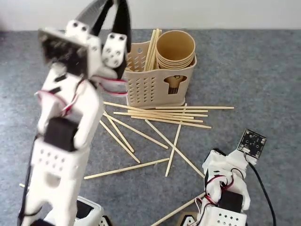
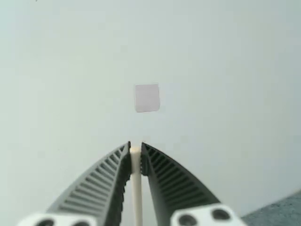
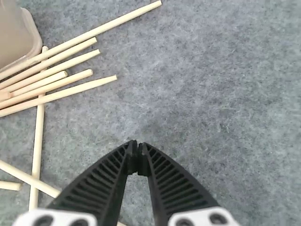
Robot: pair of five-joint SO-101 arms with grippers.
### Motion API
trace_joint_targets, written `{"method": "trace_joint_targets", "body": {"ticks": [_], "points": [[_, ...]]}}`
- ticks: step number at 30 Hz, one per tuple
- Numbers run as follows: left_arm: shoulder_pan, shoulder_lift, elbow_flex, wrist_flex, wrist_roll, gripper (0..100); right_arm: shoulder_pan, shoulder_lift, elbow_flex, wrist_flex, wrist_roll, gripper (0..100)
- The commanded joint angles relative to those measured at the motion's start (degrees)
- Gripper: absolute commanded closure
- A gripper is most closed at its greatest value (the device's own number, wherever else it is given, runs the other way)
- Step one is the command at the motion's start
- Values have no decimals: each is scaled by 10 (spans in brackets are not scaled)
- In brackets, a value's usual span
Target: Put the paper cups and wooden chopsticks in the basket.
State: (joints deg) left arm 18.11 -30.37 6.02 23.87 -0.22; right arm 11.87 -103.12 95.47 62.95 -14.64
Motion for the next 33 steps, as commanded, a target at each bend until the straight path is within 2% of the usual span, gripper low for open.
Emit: {"method": "trace_joint_targets", "body": {"ticks": [1, 7, 10, 12, 16, 21, 24, 29, 33], "points": [[-3, 33, -30, -49, 4, 988, 3, -8, 9, -10, -5, 990], [-10, 93, -27, -30, 5, 987, 3, -8, 9, -11, -5, 990], [-11, 103, -27, 12, 5, 969, 3, -8, 9, -12, -5, 990], [-11, 103, -27, 50, 8, 915, 3, -8, 9, -12, -5, 990], [-27, 101, -31, 100, 72, 840, 3, -8, 9, -12, -5, 990], [-50, 74, -51, 147, 83, 830, 3, -8, 9, -10, -5, 990], [-46, 44, -58, 220, 80, 830, 3, -8, 9, -10, -5, 990], [-45, 11, -54, 348, -1, 830, 3, -8, 9, -10, -5, 990], [-45, 13, -32, 414, -71, 832, 3, -8, 9, -10, -5, 990]]}}
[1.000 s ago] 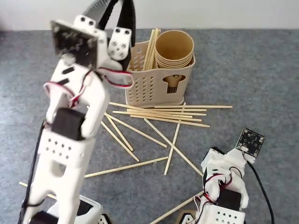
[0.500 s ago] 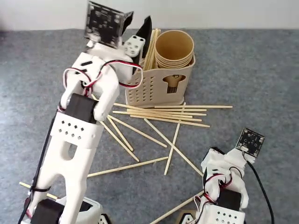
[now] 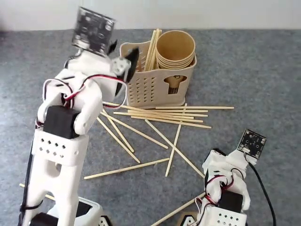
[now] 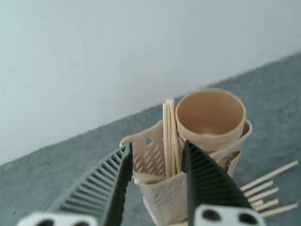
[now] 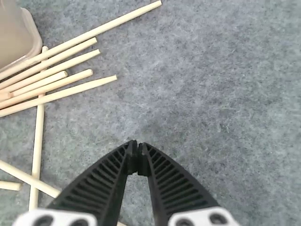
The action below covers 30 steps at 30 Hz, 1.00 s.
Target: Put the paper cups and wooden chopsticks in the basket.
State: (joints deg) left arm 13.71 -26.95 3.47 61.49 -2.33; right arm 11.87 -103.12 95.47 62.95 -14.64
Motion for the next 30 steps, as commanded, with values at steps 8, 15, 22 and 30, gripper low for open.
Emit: {"method": "trace_joint_targets", "body": {"ticks": [8, 15, 22, 30], "points": [[8, -21, 124, 105, -251, 833, 3, -8, 9, -9, -5, 990], [-22, -25, 249, 107, -412, 832, 3, -8, 9, -9, -5, 990], [-175, -20, 262, 109, -411, 830, 3, -8, 9, -9, -5, 990], [-328, -20, 317, 104, -446, 830, 3, -8, 9, -9, -5, 990]]}}
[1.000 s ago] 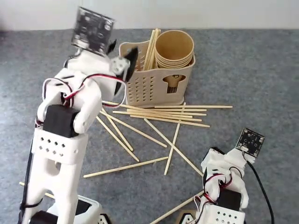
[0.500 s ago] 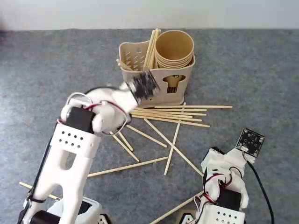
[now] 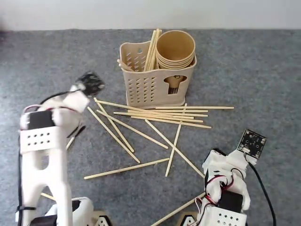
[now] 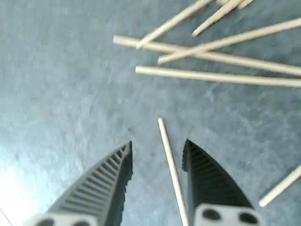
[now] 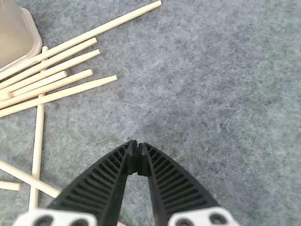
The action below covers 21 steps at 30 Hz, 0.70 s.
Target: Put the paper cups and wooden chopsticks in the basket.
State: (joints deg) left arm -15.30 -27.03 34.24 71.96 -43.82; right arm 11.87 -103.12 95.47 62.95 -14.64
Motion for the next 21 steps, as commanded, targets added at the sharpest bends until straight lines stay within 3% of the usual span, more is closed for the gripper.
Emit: {"method": "trace_joint_targets", "body": {"ticks": [1, 10, 21], "points": [[-47, -18, 20, -5, -39, 830, 3, -8, 9, -9, -5, 990], [-67, 30, 102, -122, -37, 830, 3, -8, 9, -8, -5, 990], [-68, 270, -80, -56, -36, 830, 3, -8, 9, -8, -4, 990]]}}
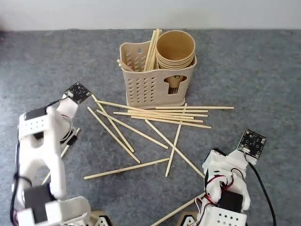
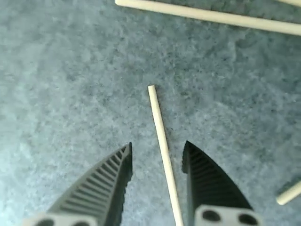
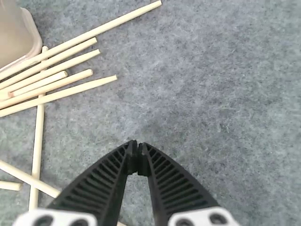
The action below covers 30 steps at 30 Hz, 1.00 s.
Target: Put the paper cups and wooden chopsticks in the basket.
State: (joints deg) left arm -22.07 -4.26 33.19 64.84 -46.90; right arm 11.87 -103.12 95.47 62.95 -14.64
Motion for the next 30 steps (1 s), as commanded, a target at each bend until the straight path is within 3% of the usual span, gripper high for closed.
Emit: {"method": "trace_joint_targets", "body": {"ticks": [1, 11, 17, 22, 24, 30], "points": [[-1, 62, -85, 15, -5, 830, 3, -8, 9, -8, -4, 990], [1, 188, -143, 11, -6, 840, 3, -8, 9, -8, -4, 990], [2, 200, -143, 13, -7, 991, 3, -8, 9, -8, -4, 990], [-1, 194, -143, 17, -7, 987, 3, -8, 9, -8, -4, 990], [3, 194, -150, 35, -7, 987, 3, -8, 9, -8, -4, 990], [15, 194, -220, 189, -6, 987, 4, -8, 9, -8, -4, 990]]}}
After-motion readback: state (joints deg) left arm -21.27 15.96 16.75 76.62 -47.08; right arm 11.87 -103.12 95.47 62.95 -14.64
